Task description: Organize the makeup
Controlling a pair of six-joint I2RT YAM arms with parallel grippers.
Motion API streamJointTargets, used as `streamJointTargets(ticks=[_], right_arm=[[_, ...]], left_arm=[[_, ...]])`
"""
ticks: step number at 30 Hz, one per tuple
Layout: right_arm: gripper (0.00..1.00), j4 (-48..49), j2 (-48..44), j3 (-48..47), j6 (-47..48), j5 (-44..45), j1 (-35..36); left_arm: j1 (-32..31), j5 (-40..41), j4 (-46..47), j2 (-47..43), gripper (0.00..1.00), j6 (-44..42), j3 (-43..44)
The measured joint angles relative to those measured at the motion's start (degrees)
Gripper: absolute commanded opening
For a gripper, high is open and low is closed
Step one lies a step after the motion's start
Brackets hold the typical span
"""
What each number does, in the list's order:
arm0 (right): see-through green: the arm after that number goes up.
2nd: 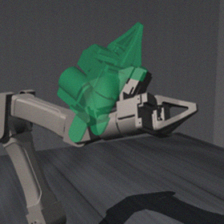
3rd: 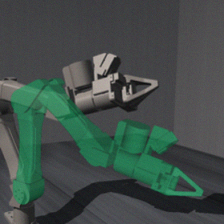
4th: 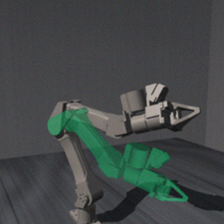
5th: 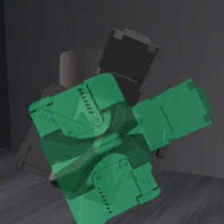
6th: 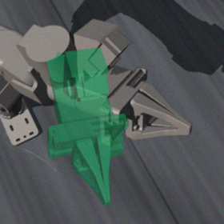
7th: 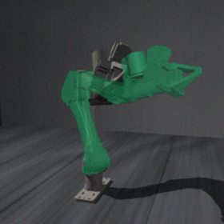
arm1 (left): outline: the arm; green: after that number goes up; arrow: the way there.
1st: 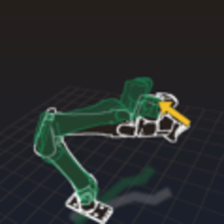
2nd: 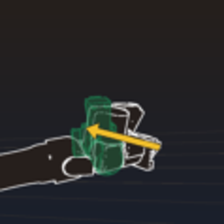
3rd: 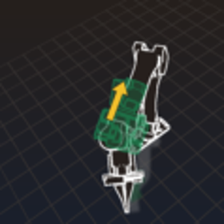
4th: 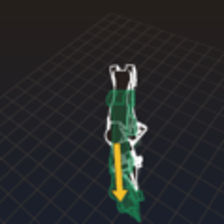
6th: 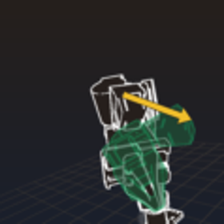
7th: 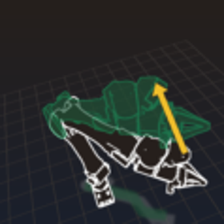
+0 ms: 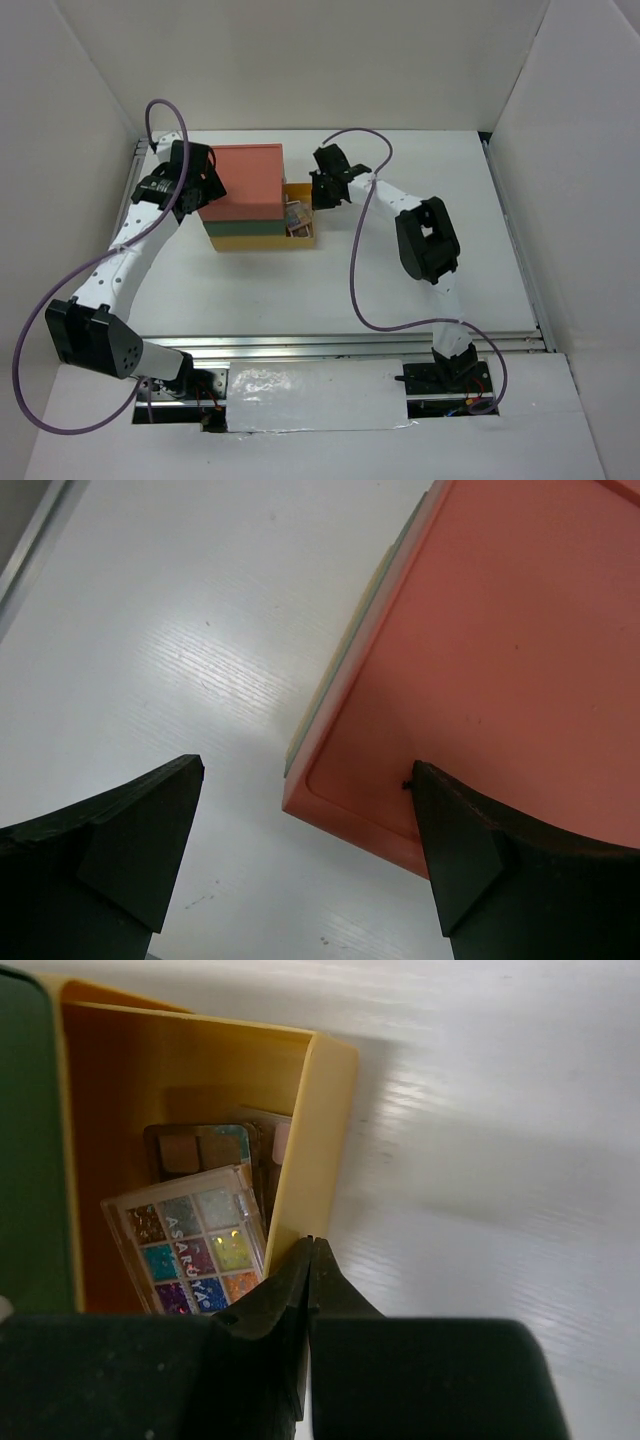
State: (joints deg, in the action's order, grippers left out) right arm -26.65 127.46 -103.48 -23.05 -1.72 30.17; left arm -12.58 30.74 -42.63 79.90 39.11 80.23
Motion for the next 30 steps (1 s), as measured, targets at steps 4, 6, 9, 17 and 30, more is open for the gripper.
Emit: streamJointTargets(ticks=[4,6,9,17,30], right_arm=[[0.00,0.0,1.2,-1.7,-1.6,-1.0,1.2],[0.00,0.0,2.7,-3.9,-2.1,-1.6,1.7],[0.00,0.5,5.3,-6.8,-3.3,-2.9,2.6],[0.00,4.7,8.0,-7.8,-7.3,-7.1,3.4],[0.08,10.0,7.9,-4.9,-10.3,-9.6,3.0]], left_arm=[[0.0,-2.0,0.5,0.1,0.99,-0.4,0.0],[0.0,-2.6,1.3,0.1,0.99,-0.5,-0.5],[0.1,-3.7,3.1,-0.4,0.99,-0.8,-1.5],[0.1,-7.5,7.3,-1.0,0.99,-1.4,-3.9],[0.7,-11.9,10.9,-1.9,0.99,-1.8,-6.2]])
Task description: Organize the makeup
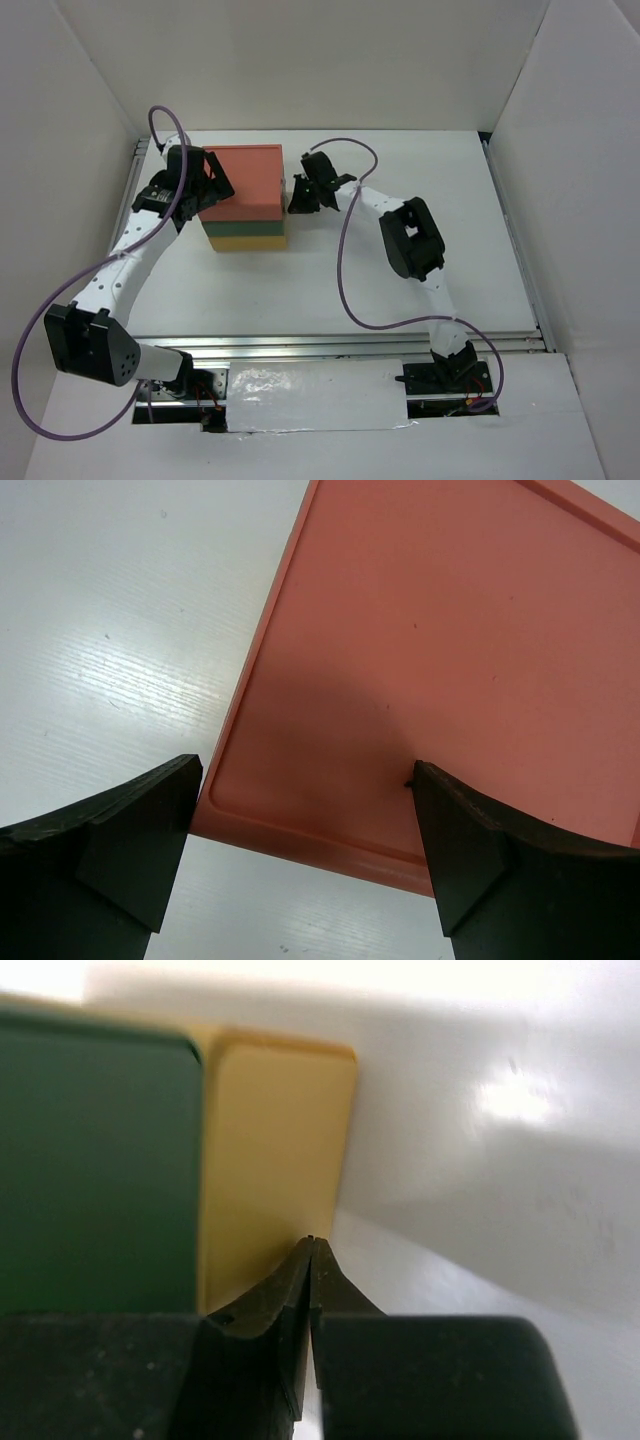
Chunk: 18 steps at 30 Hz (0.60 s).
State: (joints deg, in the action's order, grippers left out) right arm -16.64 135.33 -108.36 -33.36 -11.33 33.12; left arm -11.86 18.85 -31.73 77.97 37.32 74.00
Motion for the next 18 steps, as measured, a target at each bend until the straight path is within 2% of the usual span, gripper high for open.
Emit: streamJointTargets(ticks=[1,4,5,9,10,13,18], right_arm=[[0.23,1.0,-1.0,1.9,-0.4,0.0,0.0],[0.45,2.9,-7.1,11.4,-1.0,1.2,-0.5],[0.58,3.0,-9.7,14.5,-0.9,2.0,-0.6],[0.79,0.5,-20.4,20.3,1.7,7.5,-1.7],[0.98,-0.4,-23.7,20.5,2.9,9.5,-2.1],[1.00,-2.3,-35.2,21.8,6.4,14.6,-2.8],[1.00,-8.0,-60.2,27.2,8.7,23.3,-3.0]], left_arm=[[0.0,-0.1,0.0,-0.1,0.99,0.0,-0.1],[0.0,-1.0,0.0,-0.5,0.99,-0.9,-0.2],[0.0,-1.7,-0.2,-0.8,0.99,-1.4,-0.2],[-0.6,-3.7,-3.6,-1.0,0.99,-4.3,2.0],[-0.8,-3.7,-5.0,-1.1,0.99,-4.9,3.2],[-1.1,-3.7,-6.9,-2.3,0.99,-7.1,6.0],[-1.2,-0.1,-10.3,-8.5,0.99,-8.6,10.1]])
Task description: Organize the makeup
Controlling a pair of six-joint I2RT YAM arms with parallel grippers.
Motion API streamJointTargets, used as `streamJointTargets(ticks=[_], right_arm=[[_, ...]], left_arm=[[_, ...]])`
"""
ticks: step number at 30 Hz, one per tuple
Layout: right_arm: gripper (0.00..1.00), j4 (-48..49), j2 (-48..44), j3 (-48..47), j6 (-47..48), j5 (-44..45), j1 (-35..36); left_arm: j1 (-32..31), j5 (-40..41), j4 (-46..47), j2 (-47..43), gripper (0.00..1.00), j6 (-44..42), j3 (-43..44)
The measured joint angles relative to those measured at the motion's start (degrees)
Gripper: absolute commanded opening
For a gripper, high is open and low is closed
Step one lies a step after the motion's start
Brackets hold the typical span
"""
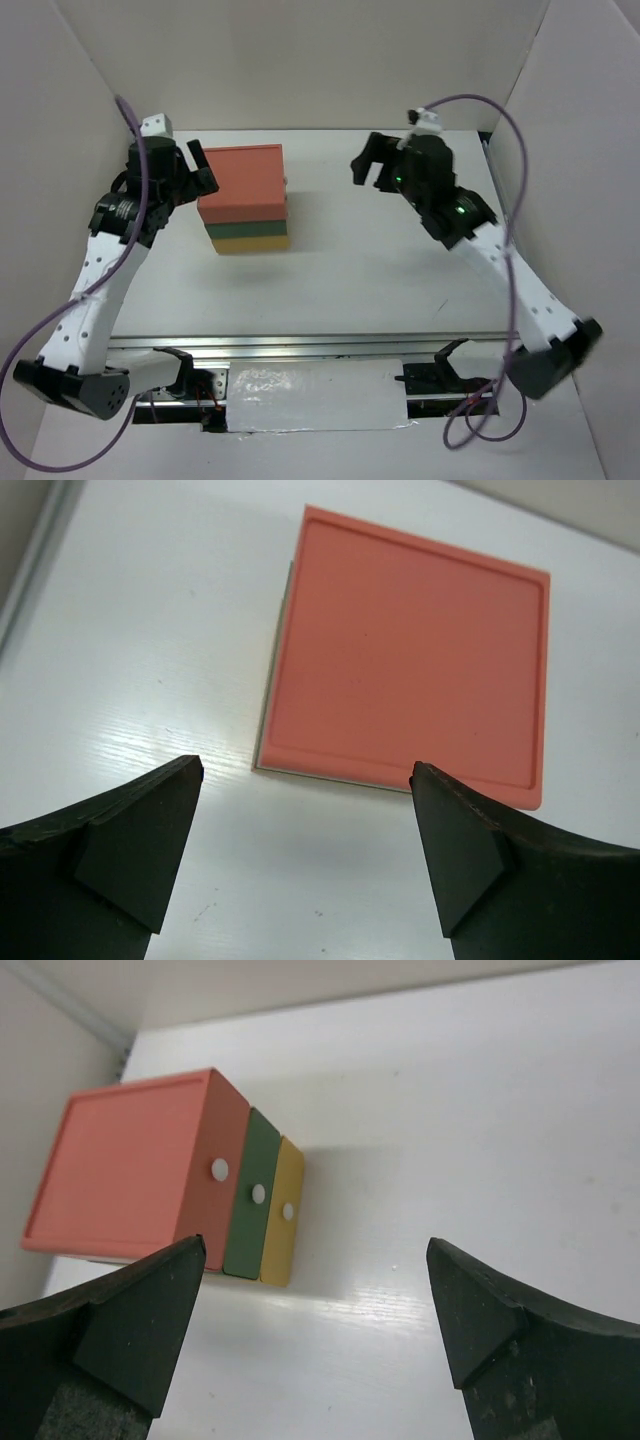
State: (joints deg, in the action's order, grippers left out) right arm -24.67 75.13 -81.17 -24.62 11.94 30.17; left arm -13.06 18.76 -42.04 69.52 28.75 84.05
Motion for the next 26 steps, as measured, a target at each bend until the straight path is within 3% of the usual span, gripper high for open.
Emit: streamJointTargets(ticks=[5,12,18,26], right_arm=[[1.00,-8.1,-20.9,5.4,-1.8,5.8,0.1],[1.00,-19.0,-45.2,8.9,-1.0,7.1,0.2],[1.00,-25.7,-53.1,5.0,0.1,6.3,0.2],[1.00,-29.9,-55.0,6.0,0.6,4.8,0.2]], left_arm=[[0.0,3.0,-2.3,-8.8,1.00,0.2,0.4],[0.0,1.9,-2.6,-28.2,0.99,-0.2,-7.8],[0.0,0.4,-5.4,-39.7,0.99,-0.1,-16.9],[0.0,0.4,-10.2,-43.0,0.99,0.4,-24.8]])
